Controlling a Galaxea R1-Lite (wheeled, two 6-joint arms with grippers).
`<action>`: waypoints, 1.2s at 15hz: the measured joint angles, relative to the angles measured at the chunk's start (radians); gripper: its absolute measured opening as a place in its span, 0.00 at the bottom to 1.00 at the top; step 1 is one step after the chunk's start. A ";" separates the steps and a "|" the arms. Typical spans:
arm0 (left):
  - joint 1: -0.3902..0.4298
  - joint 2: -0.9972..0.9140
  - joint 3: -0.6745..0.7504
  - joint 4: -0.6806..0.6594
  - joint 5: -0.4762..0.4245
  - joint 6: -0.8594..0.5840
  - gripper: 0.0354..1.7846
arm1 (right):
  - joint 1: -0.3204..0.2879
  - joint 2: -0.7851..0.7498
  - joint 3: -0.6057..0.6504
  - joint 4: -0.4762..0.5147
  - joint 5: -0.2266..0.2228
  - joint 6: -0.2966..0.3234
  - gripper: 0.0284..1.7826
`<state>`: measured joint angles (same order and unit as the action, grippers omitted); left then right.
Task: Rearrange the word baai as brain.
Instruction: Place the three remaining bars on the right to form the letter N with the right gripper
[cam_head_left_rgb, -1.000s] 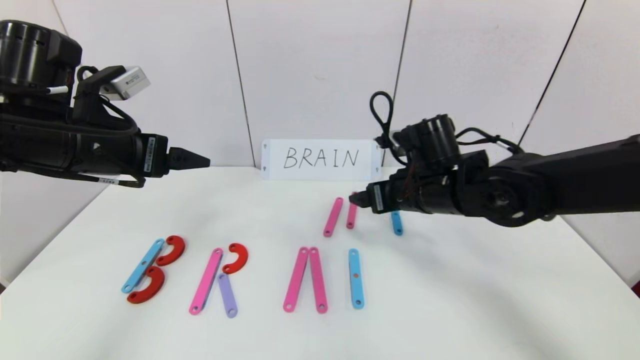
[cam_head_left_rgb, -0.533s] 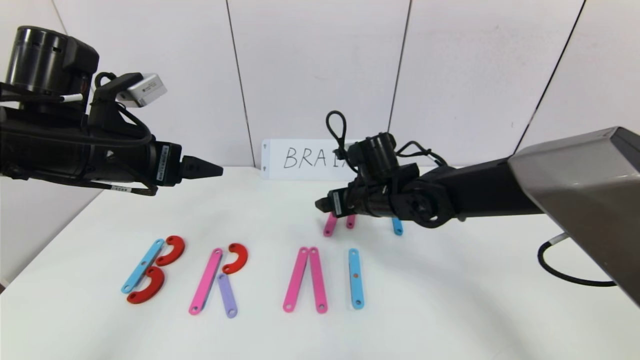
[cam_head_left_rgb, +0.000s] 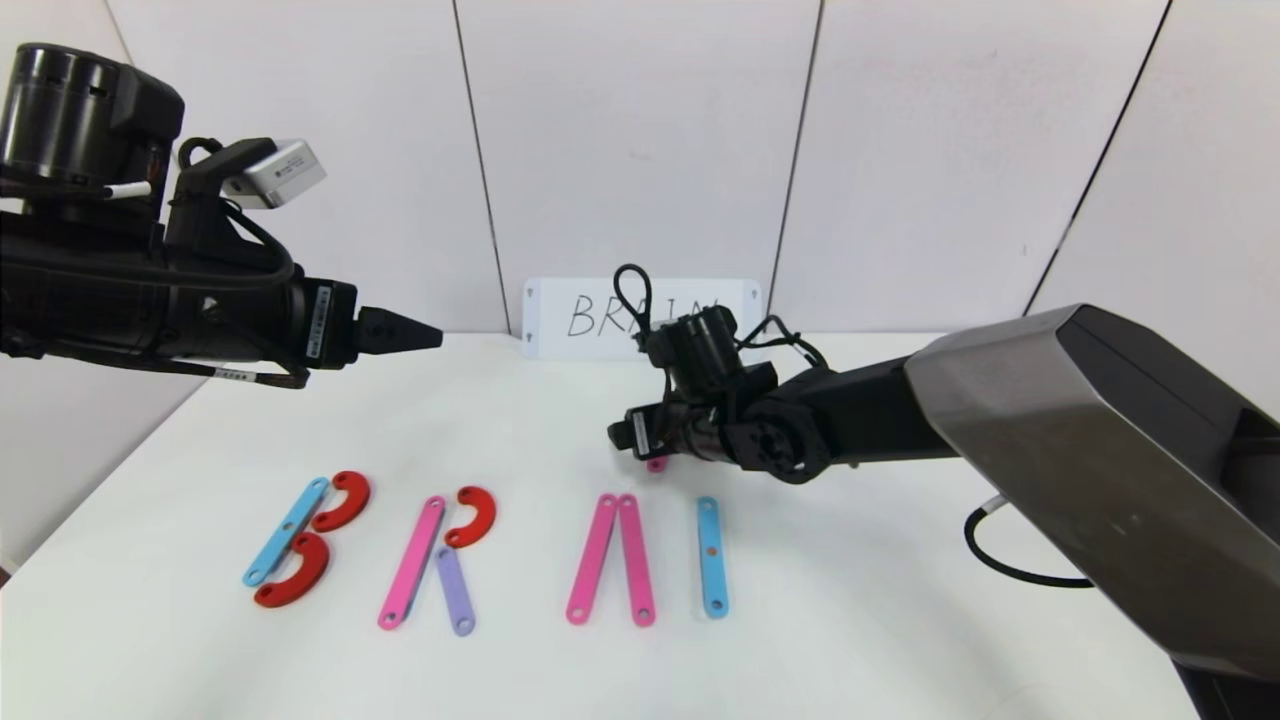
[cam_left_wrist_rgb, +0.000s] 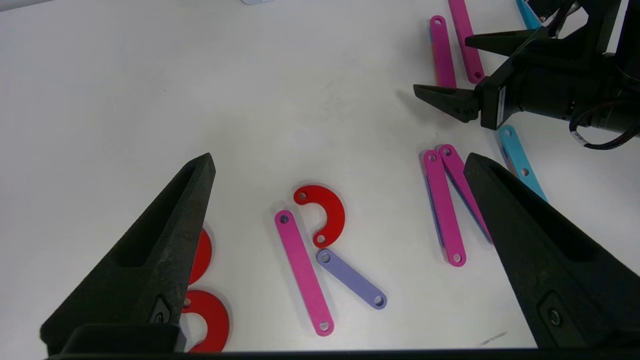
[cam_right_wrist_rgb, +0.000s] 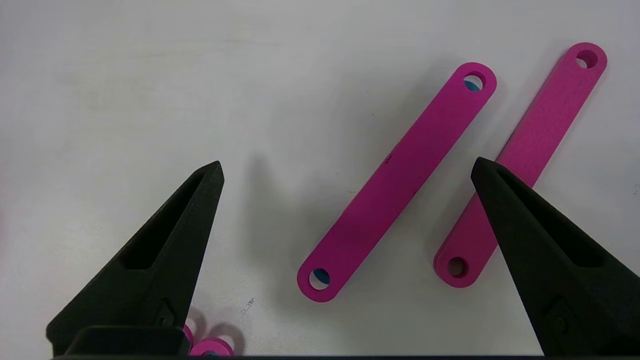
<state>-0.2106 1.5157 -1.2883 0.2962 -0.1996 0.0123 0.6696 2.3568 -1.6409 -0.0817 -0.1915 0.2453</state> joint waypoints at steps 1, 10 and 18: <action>0.000 0.000 0.000 0.000 0.000 0.000 0.97 | 0.001 0.005 -0.002 0.000 -0.012 0.007 0.97; -0.001 -0.006 0.000 0.001 0.000 0.000 0.97 | 0.003 0.038 0.003 0.001 -0.016 0.037 0.95; -0.001 -0.006 0.000 0.001 0.000 0.001 0.97 | 0.003 0.046 0.000 -0.003 -0.017 0.037 0.30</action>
<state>-0.2115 1.5100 -1.2887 0.2972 -0.1996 0.0130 0.6730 2.4030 -1.6413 -0.0847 -0.2083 0.2819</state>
